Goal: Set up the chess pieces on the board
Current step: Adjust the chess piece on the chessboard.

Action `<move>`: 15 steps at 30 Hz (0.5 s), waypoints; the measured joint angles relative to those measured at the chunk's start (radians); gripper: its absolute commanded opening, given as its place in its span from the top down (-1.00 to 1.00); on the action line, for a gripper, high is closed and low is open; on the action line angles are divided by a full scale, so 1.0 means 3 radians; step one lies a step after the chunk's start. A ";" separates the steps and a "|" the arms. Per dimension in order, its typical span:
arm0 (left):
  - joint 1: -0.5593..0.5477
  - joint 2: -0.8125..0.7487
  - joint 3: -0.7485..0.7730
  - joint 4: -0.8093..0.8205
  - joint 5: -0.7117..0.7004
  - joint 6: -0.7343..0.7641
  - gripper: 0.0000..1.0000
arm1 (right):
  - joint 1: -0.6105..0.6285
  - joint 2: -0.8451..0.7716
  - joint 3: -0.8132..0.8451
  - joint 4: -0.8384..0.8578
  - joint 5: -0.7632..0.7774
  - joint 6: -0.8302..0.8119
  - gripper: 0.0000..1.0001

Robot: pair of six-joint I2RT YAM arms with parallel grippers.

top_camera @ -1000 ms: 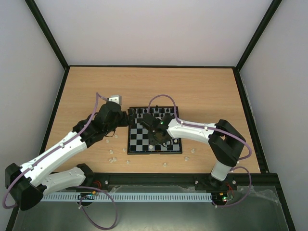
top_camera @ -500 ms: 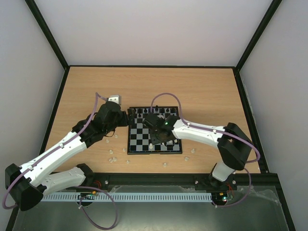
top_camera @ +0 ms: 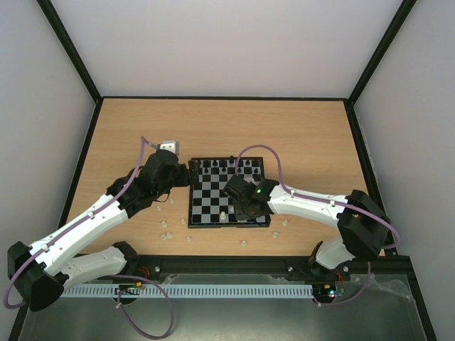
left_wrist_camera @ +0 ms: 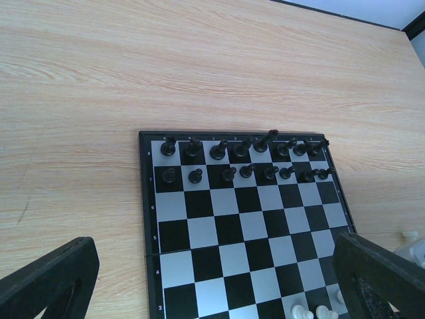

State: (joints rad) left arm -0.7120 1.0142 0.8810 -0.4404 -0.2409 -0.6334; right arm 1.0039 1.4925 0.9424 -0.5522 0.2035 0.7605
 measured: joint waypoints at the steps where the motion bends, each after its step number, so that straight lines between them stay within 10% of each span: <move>1: 0.0000 0.0000 0.0000 -0.0001 0.0001 0.0000 -0.99 | 0.0000 0.0000 -0.0013 0.0005 -0.0004 0.0004 0.64; 15: 0.0000 0.0000 0.0000 -0.0001 -0.0010 0.0000 -0.99 | 0.0000 0.0120 -0.0019 0.0164 -0.0043 0.0009 0.64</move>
State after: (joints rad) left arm -0.7120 1.0142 0.8810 -0.4408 -0.2440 -0.6334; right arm 1.0039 1.5284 0.9367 -0.5030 0.1905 0.7631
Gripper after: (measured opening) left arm 0.994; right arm 0.186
